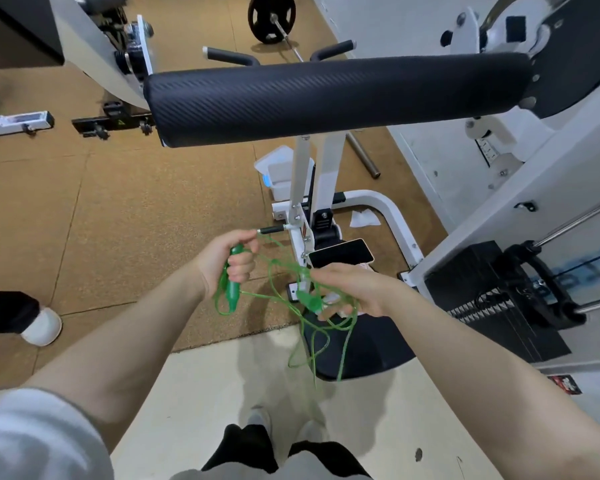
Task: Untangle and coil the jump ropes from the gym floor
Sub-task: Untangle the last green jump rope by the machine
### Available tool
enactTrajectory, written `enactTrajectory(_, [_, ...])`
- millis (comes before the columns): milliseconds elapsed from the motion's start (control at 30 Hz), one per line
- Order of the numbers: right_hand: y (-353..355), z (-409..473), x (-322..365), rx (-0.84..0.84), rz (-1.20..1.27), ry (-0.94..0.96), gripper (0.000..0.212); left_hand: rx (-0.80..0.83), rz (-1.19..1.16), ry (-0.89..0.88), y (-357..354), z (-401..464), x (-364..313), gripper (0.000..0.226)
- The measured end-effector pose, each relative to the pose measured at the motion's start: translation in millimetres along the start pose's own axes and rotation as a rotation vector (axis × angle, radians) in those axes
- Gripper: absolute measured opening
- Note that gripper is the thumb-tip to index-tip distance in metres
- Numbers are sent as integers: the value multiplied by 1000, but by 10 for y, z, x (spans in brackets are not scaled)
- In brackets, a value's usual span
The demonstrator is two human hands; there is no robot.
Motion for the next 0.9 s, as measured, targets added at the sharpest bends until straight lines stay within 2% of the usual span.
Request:
enactTrajectory(67, [88,0,33,-44,-247,58,21,-194,34,-51,222,22,10,27])
enactTrajectory(200, [102,63,267,-77,-427,258,19,-534,199,-44,591,-16,126,24])
enactTrajectory(300, [22,106,381,-64,-452,307,26,-662,315,66,776,-21,214,18])
enactTrajectory(367, [-13,144,459,-75,-355,313,29,-678,414,131,863,11,188,15])
enactTrajectory(500, [-286,213,466,65,-13,130,31,-568,952,299,907,163,62,15])
enactTrajectory(533, [-380,216,498,103,5,110,26,-535,1056,275,894,210,6,20])
enactTrajectory(600, [-572,208,594,180,-50,104,8,-383,1139,87,727,307,-167,43])
enactTrajectory(667, [-676,254,670,186,-99,111,27,-132,992,-149,440,304,-334,47])
enactTrajectory(700, [-689,289,711,160,-103,124,31,9,917,-202,296,262,-367,42])
enactTrajectory(767, [-674,350,797,88,-117,186,26,216,850,-167,171,199,-306,32])
enactTrajectory(833, [-518,384,881,-85,-170,257,12,299,887,-104,226,208,-203,29])
enactTrajectory(900, [-325,368,943,-307,-365,309,4,286,1044,-107,345,229,-171,28])
Point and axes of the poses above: each hand's wrist, its own z-axis towards the middle knuckle, its own y-axis out of the back of the hand, x = y × z, the point moved 10 cm from there along z, towards the middle knuckle, and after that the axes turned 14 degrees about z, right-handed, at the moved point
